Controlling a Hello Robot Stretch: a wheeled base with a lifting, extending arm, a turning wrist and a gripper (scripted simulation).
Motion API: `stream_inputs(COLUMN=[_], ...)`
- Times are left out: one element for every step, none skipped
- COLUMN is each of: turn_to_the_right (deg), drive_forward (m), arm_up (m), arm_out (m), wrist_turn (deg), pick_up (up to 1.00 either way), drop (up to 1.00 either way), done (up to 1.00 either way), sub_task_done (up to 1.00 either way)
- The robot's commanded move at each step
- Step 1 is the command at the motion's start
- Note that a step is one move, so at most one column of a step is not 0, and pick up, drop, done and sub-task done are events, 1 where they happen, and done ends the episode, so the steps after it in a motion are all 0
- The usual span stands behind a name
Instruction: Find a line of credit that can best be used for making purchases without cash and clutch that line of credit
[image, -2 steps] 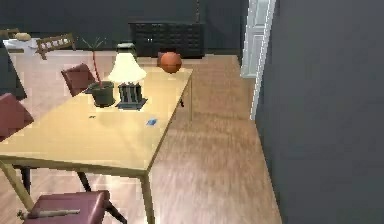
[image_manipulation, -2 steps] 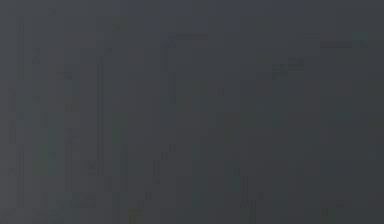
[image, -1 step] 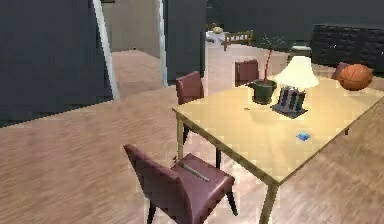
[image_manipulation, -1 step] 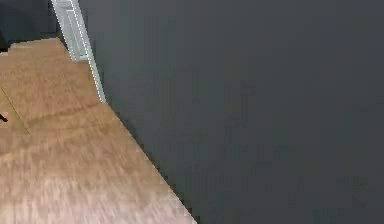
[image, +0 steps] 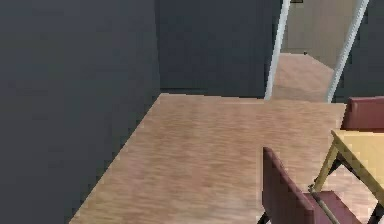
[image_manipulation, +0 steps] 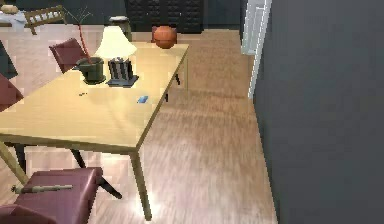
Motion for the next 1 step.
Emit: stream_inputs(turn_to_the_right=[-12.0], drive_forward=[0.00], arm_up=[0.00], arm_out=[0.00], wrist_turn=[0.0], pick_up=[0.00], drop=[0.00], done=[0.00], sub_task_done=[0.00])
